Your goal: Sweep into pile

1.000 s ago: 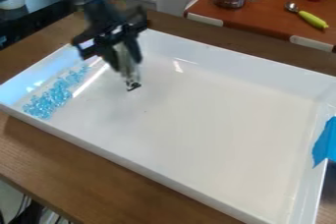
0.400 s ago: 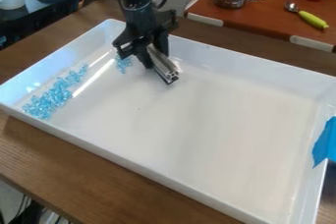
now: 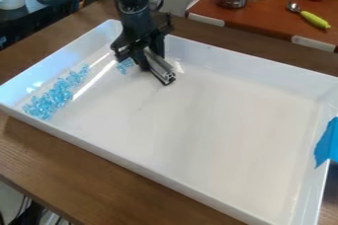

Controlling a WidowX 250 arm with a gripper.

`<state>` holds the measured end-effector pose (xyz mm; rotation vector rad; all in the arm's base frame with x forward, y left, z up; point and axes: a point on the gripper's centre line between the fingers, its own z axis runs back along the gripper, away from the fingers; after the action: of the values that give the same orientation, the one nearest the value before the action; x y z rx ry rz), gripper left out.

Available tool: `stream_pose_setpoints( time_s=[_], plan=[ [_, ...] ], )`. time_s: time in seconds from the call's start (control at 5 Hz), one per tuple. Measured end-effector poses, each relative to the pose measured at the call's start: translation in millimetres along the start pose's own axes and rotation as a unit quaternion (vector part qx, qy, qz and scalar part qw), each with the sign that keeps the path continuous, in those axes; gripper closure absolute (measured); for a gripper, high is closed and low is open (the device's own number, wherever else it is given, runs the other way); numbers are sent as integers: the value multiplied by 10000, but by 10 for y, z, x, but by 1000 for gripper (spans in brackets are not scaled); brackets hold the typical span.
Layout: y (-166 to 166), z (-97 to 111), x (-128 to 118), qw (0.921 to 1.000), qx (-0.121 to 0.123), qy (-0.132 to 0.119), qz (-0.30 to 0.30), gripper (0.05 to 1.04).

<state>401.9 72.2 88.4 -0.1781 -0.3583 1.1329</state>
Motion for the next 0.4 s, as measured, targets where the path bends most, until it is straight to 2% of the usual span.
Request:
stream_pose_setpoints(
  time_s=[0.2, 0.4],
  plan=[
    [-34, 18, 96, 9998, -14, -51, 180, 706],
    [27, 20, 145, 9992, 71, -31, 404, 705]
  ],
)
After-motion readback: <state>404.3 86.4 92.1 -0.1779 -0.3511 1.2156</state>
